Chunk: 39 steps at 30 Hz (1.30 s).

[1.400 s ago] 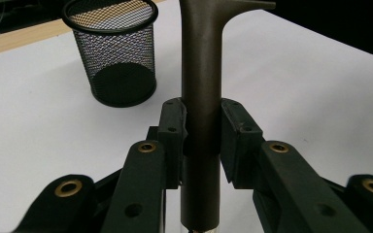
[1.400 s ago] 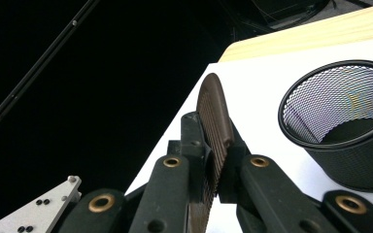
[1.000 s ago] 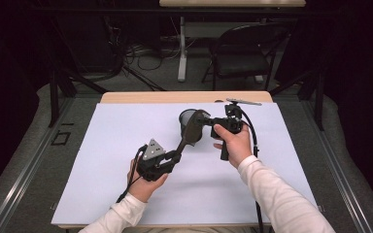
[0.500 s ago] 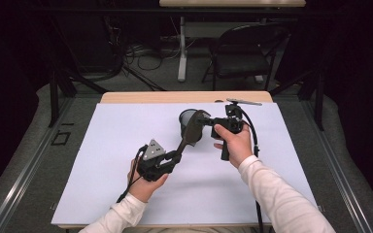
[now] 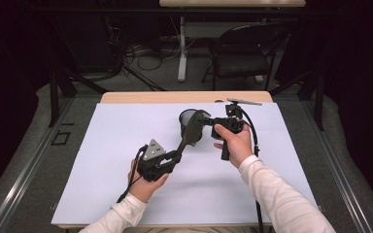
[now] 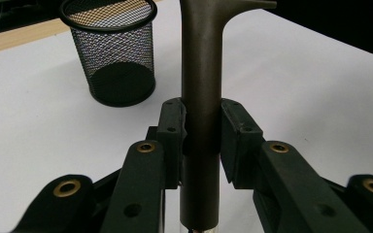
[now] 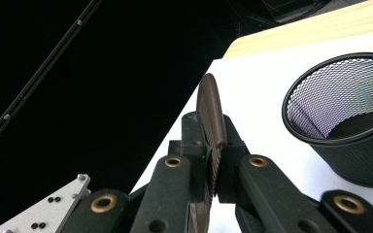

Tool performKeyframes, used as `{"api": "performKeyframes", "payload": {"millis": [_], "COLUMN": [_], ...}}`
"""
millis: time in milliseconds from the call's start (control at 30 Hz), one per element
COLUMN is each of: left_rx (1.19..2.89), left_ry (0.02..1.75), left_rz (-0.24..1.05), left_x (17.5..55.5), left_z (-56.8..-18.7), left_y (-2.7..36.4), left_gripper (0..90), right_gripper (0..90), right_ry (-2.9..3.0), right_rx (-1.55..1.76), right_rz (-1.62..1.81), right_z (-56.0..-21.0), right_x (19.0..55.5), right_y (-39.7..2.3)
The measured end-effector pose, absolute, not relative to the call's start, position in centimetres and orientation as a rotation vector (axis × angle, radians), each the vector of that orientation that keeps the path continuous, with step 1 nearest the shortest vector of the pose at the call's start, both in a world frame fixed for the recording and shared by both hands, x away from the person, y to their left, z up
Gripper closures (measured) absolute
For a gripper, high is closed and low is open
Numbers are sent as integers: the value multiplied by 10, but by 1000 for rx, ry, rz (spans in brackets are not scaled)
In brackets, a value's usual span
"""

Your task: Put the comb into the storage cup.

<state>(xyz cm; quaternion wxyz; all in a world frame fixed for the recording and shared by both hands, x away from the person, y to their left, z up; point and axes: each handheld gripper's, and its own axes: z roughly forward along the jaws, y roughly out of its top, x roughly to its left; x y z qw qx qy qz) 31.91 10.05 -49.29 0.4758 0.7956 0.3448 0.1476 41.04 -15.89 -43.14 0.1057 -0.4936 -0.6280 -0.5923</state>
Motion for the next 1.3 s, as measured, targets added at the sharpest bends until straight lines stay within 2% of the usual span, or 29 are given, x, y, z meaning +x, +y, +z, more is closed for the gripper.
{"api": "performKeyframes", "payload": {"millis": [667,900,1300], "left_rx": [1924,1913,1908], "left_ry": [867,871,903], "left_rz": [321,308,253], "left_x": [323,324,331], "left_z": [-495,-495,-499], "left_y": [104,105,109], "left_gripper": [695,636,485], "right_gripper": [865,865,865], "right_ry": [-1857,-1857,-1879], "right_rx": [-1451,-1452,-1462], "right_rz": [-1750,-1753,-1766], "right_z": [-431,-431,-431], "right_x": [410,410,411], "right_y": [-156,-156,-158]}}
